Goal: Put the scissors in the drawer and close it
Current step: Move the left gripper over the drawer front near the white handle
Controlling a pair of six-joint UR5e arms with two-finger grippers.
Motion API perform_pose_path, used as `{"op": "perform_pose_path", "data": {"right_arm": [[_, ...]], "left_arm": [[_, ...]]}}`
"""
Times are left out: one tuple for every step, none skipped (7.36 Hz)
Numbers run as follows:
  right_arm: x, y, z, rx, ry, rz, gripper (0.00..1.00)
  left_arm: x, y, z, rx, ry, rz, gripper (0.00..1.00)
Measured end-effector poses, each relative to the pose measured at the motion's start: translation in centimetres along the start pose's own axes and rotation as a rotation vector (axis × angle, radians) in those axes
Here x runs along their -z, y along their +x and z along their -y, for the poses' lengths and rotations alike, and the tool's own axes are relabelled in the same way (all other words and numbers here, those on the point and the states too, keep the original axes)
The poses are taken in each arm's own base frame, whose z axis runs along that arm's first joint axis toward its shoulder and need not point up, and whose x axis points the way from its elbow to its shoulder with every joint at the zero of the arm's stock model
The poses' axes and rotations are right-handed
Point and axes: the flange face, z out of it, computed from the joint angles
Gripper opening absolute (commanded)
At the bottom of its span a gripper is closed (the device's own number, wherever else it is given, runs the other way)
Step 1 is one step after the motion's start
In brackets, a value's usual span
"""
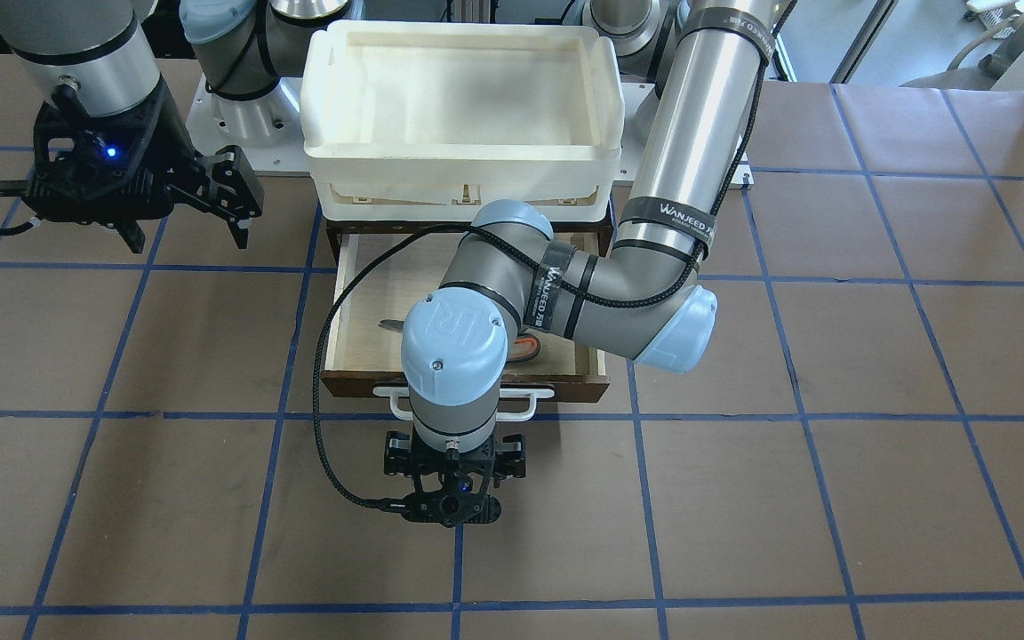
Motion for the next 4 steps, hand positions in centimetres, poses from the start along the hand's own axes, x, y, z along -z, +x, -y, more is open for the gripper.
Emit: {"op": "perform_pose_path", "data": {"right_arm": [[-0.2,0.0,-0.1,0.0,-0.006,-0.003,1.0],[-0.3,0.0,-0.2,-0.001,-0.007,-0.004,1.0],[-0.3,0.0,-0.2,-0.001,-0.007,-0.005,1.0],[-0.2,0.1,-0.3,-0.001,-0.006,-0.006,1.0]], "left_arm": [[-1.2,0.0,0.1,0.0,-0.018,0.006,1.0],[-2.3,0.0,0.0,-0.001,-0.042,0.015,1.0],[-3.1,-0.1,-0.3,-0.002,-0.073,0.025,1.0],[-3.6,0.0,-0.6,-0.004,-0.096,0.033,1.0]]}}
